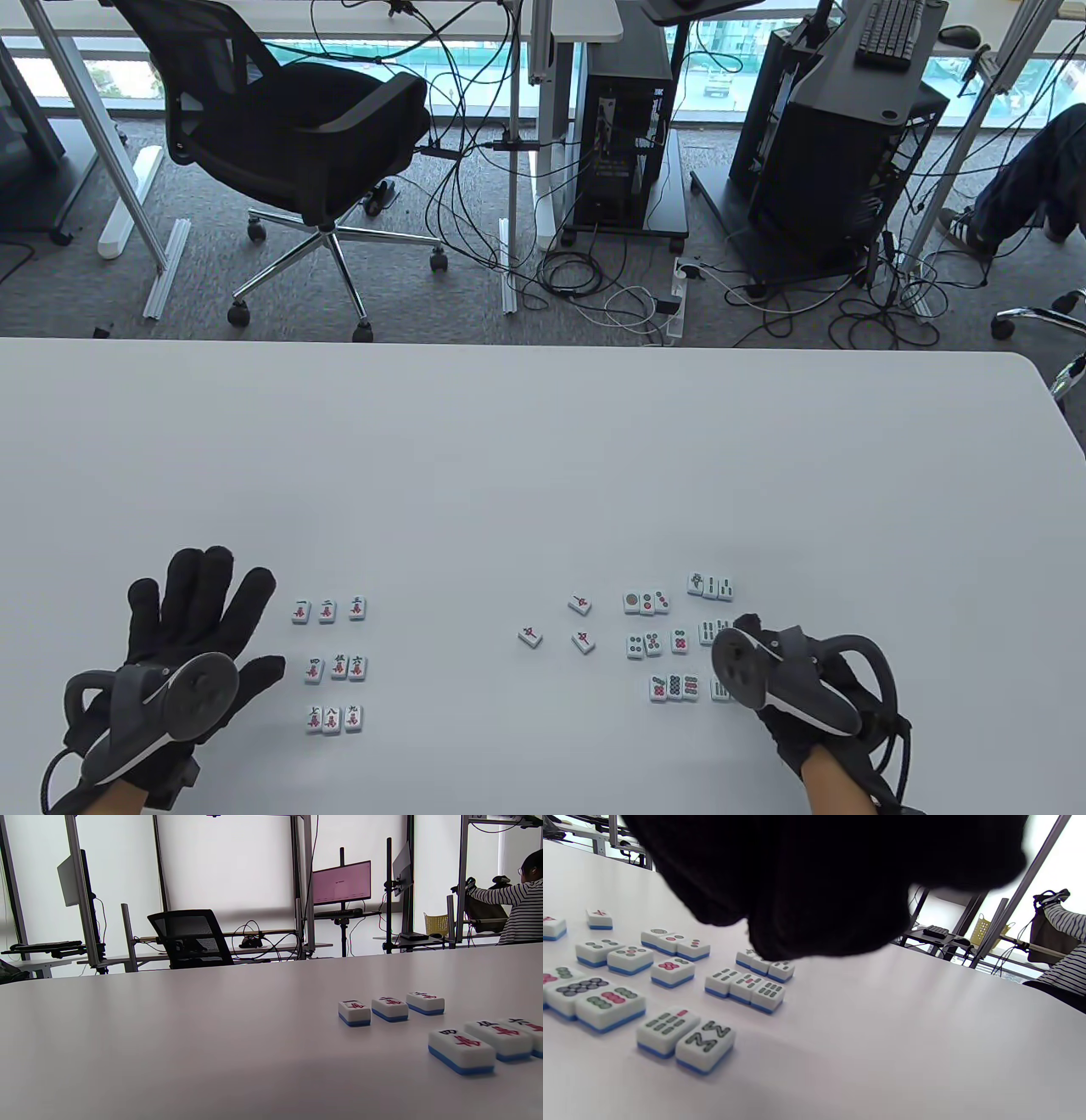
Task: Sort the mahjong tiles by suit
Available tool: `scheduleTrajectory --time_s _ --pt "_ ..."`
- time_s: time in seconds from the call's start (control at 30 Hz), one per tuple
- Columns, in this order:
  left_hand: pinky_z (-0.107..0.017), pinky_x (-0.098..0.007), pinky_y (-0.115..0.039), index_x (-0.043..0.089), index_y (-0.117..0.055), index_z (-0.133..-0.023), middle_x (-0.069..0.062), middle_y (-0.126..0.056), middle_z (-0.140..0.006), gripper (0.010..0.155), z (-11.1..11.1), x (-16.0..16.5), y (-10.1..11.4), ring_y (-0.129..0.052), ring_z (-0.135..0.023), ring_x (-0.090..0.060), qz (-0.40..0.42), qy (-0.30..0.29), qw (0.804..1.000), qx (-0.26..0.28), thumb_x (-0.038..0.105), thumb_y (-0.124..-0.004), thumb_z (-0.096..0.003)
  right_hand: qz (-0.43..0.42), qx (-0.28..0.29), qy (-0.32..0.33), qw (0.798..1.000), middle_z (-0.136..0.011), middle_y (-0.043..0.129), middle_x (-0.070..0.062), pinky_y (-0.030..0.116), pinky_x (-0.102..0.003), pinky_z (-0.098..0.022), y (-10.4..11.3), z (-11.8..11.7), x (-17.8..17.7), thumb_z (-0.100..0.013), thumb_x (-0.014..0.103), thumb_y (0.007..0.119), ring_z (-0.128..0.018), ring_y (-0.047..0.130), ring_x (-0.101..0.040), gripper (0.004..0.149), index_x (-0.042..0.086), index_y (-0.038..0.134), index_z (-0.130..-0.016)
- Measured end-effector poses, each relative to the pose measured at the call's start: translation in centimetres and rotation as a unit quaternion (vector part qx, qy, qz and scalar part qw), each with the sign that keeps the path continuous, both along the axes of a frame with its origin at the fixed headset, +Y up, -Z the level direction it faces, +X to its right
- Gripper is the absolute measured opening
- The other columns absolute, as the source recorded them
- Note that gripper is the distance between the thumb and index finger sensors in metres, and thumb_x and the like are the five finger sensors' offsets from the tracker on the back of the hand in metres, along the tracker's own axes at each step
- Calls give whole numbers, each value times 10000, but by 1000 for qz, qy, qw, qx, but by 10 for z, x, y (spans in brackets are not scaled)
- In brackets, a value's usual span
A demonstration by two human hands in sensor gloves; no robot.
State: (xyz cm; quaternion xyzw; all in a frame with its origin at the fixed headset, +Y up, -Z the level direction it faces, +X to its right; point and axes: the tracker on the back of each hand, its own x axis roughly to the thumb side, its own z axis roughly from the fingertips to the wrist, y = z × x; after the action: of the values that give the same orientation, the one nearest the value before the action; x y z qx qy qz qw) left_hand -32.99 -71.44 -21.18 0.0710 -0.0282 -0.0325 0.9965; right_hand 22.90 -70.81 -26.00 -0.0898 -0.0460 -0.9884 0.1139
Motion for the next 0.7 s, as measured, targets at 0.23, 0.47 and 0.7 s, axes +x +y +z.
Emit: scheduleTrajectory --time_s 0.23,0.47,0.7 --pt "-842 -530 -131 498 -235 -1086 146 8 -1169 846 -2 0 -5 -31 -1169 -195 -6 8 1000 -14 773 -562 -355 4 -35 -13 999 -536 974 -28 861 -280 -177 -37 2 12 -378 323 851 -243 959 -165 573 137 731 -906" --pt "-842 -530 -132 497 -235 -1086 144 6 -1170 846 -3 1 -6 -32 -1169 -196 -9 9 1000 -20 772 -562 -355 20 -50 -7 999 -541 972 -26 861 -280 -179 -53 0 6 -382 324 846 -246 959 -165 573 137 725 -910" --pt "-842 -531 -134 496 -238 -1086 144 3 -1170 847 -3 1 -5 -33 -1169 -197 -11 8 1000 -23 772 -563 -354 28 -47 -6 998 -527 967 -27 857 -281 -176 -57 0 3 -389 325 837 -243 954 -163 576 137 713 -919"
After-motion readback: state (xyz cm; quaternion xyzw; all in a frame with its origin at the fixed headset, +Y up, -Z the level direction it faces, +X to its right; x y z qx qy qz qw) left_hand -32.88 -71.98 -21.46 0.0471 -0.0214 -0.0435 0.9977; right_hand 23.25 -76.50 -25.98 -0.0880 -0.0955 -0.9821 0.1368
